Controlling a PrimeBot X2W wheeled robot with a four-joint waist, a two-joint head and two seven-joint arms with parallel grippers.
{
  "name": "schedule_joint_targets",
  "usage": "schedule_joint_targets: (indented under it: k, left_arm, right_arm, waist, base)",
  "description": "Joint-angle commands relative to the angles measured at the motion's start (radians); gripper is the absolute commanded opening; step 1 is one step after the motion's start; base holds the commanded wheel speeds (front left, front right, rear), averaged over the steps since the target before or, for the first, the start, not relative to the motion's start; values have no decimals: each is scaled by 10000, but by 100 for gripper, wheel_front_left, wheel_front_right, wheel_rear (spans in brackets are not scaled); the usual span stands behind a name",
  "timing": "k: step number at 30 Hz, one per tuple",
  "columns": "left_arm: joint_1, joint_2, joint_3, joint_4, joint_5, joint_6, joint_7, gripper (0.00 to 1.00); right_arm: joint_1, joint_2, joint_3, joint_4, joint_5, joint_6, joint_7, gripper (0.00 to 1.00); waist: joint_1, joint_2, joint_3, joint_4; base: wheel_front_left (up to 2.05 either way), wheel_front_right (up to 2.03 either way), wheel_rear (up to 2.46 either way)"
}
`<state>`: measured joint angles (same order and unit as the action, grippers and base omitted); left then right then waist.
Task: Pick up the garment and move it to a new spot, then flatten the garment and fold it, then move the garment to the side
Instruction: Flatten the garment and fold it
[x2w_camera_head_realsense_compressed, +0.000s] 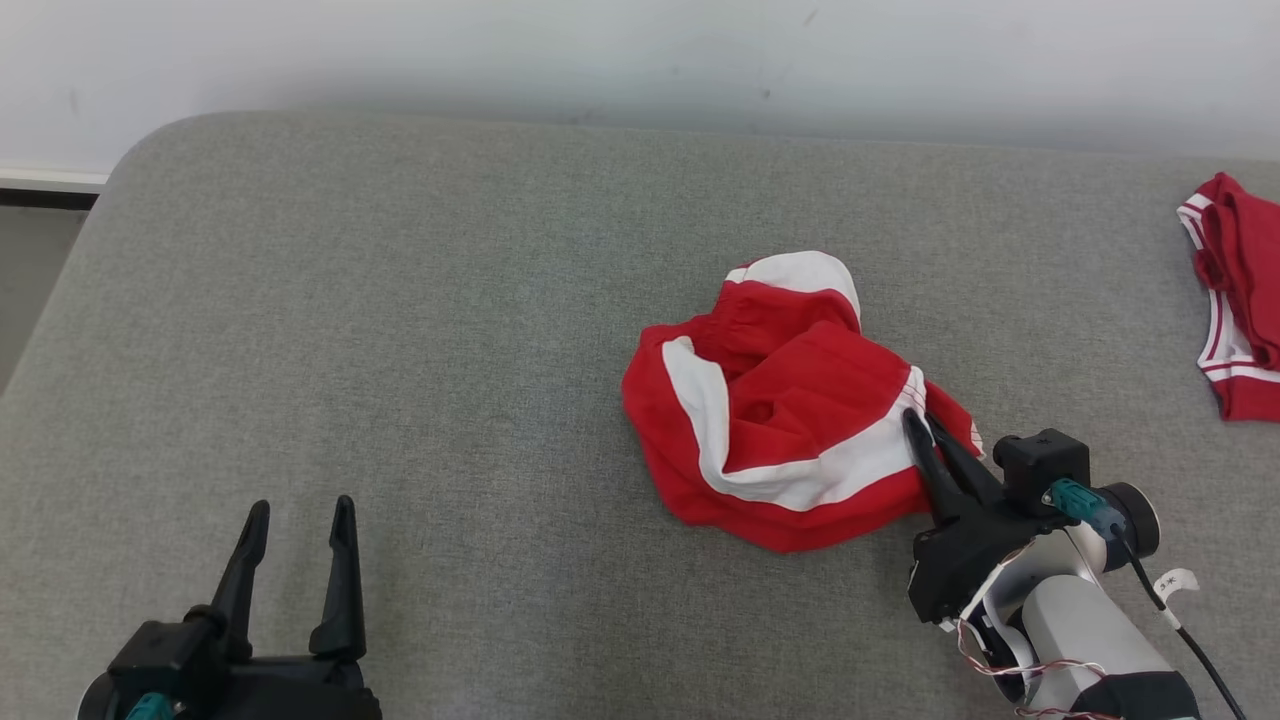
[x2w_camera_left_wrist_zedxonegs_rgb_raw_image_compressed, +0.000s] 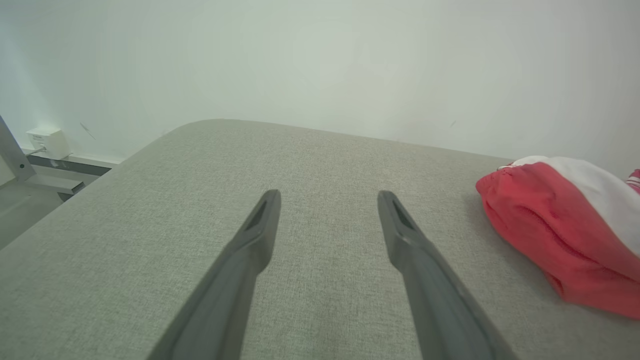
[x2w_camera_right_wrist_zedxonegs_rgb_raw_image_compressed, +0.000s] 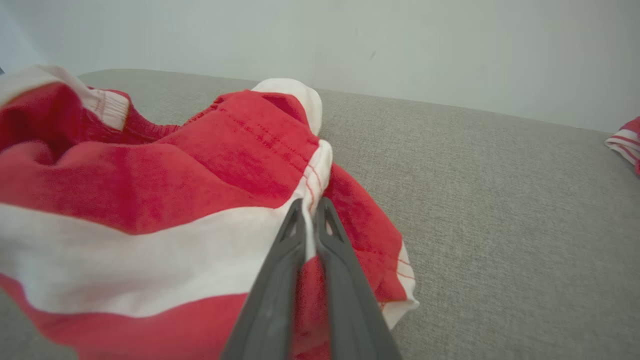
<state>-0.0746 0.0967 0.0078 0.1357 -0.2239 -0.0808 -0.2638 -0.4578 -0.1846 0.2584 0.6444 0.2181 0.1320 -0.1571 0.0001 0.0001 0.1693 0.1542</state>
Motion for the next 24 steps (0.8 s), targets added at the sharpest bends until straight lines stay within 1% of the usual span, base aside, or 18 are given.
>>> schedule_joint_targets:
  k: [1, 4, 9, 10, 16, 19, 23, 24]
  left_arm:
    - [-50, -52, 77, 39, 108, -66, -4, 100]
    - [28, -124, 172, 76, 210, -79, -4, 100]
    - [180, -176, 307, 91, 276, -139, -4, 100]
    - [180, -176, 307, 91, 276, -139, -4, 100]
    - [323, -255, 323, 119, 326, -199, -4, 100]
    - [378, -281, 346, 144, 361, -222, -4, 100]
    - [407, -315, 371, 156, 392, -228, -4, 100]
    - [425, -321, 389, 162, 400, -233, -4, 100]
  right_arm:
    - [-129, -4, 54, 116, 120, -30, -277, 0]
    - [34, -40, 36, 145, 199, -30, -744, 0]
    - [754, -77, -264, -659, 188, -30, -1021, 0]
    - [754, -77, -264, -659, 188, -30, -1021, 0]
    - [2386, -155, -1039, -2228, 317, -30, -1078, 0]
    - [3300, 57, -1519, -2757, 480, -30, -1080, 0]
    - [4197, 374, -2059, -2971, 625, -30, -1068, 0]
    - [4321, 462, -2124, -2983, 634, -30, -1069, 23]
  waist:
    - [-1, -1, 39, 20]
    - [-1, -1, -83, -230]
    - [-1, -1, -312, -704]
    - [-1, -1, -312, -704]
    - [-1, -1, -493, -1187]
    - [-1, -1, -557, -1322]
    - [-1, -1, -618, -1406]
    - [-1, -1, -646, -1432]
  base:
    - [0, 0, 0]
    - [0, 0, 0]
    - [0, 0, 0]
    - [0, 0, 0]
    - [0, 0, 0]
    - [0, 0, 0]
    - [0, 0, 0]
    - [0, 0, 0]
